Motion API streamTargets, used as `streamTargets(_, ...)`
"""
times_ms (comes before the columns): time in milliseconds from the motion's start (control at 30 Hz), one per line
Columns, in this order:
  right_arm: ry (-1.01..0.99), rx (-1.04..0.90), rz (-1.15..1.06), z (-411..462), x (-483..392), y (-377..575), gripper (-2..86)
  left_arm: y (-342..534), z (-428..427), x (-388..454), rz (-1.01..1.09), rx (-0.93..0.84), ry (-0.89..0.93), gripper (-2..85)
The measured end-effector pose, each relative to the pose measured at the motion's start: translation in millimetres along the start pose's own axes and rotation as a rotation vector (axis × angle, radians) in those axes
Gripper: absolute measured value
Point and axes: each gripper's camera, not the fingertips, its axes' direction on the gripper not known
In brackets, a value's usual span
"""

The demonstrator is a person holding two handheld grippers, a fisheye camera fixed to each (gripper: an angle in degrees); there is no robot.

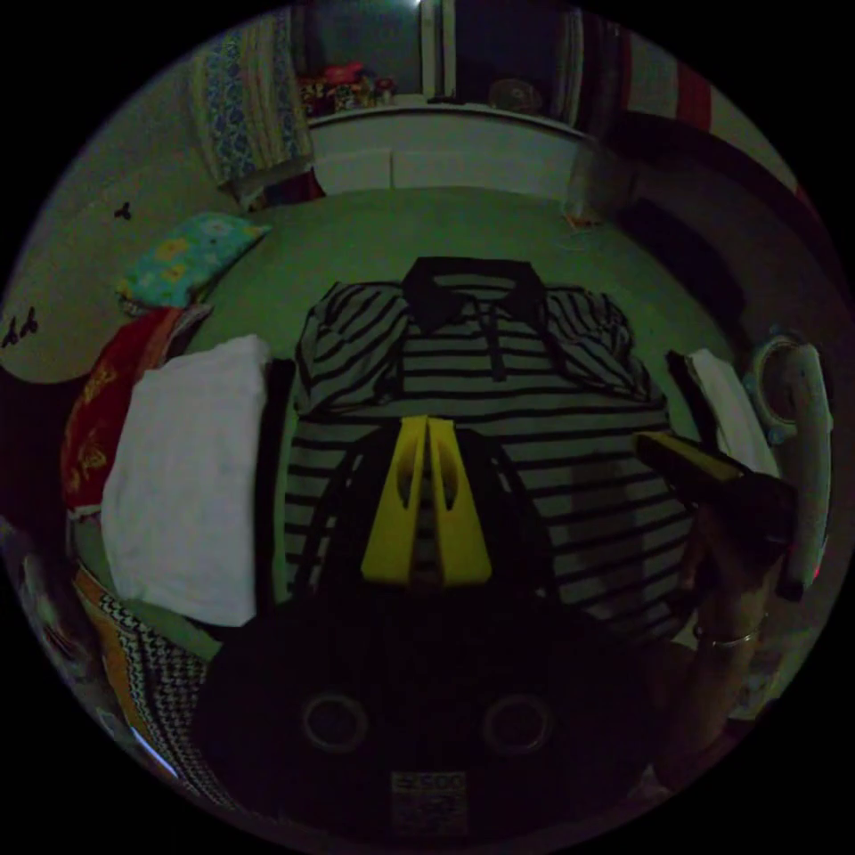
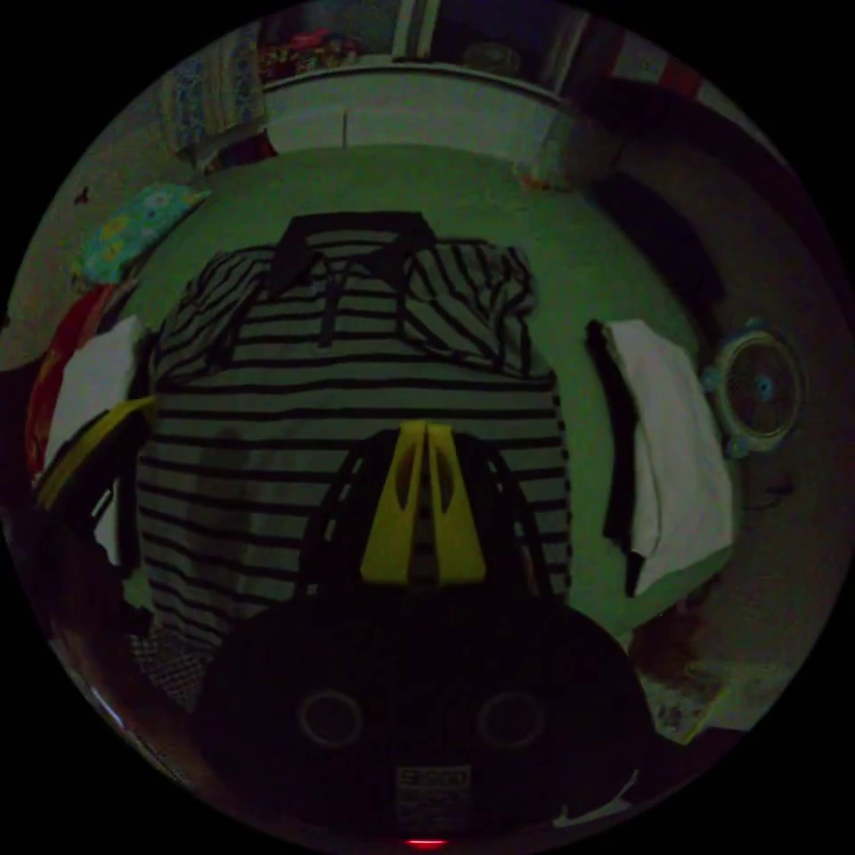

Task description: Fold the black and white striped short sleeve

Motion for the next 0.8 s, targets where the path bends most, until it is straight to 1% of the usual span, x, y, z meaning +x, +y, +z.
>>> streamTargets(133,0.112,0.043,-0.05,-17,9,12,-1.1,-2,-5,8,0.018,-0.004,0.008,-0.4)
streamTargets(200,0.123,0.063,-0.048,-21,18,18,-1.1,-4,-6,12,0.031,0.007,-0.026,-0.4)
streamTargets(267,0.087,0.04,-0.031,-22,32,21,-1.1,-7,-5,12,0.031,0.002,-0.037,-0.4)
streamTargets(367,-0.024,-0.022,0.027,-22,60,21,-1.1,-11,-5,7,-0.008,0.014,-0.016,-0.4)
streamTargets(433,-0.143,-0.073,0.089,-20,84,20,-1.2,-14,-6,3,-0.044,0.022,-0.011,-0.3)
streamTargets(500,-0.232,-0.078,0.116,-20,102,21,-1.3,-21,-7,-2,-0.082,0.045,-0.01,-0.3)
streamTargets(667,-0.45,-0.047,0.105,-23,139,25,-1.3,-36,-3,-2,-0.077,0.06,-0.011,0.2)
streamTargets(733,-0.519,0.021,0.09,-29,157,29,-1.3,-42,0,-3,-0.07,0.07,-0.008,0.9)
streamTargets(800,-0.544,0.091,0.095,-34,172,32,-1.2,-49,2,-7,-0.079,0.097,0.026,2.5)
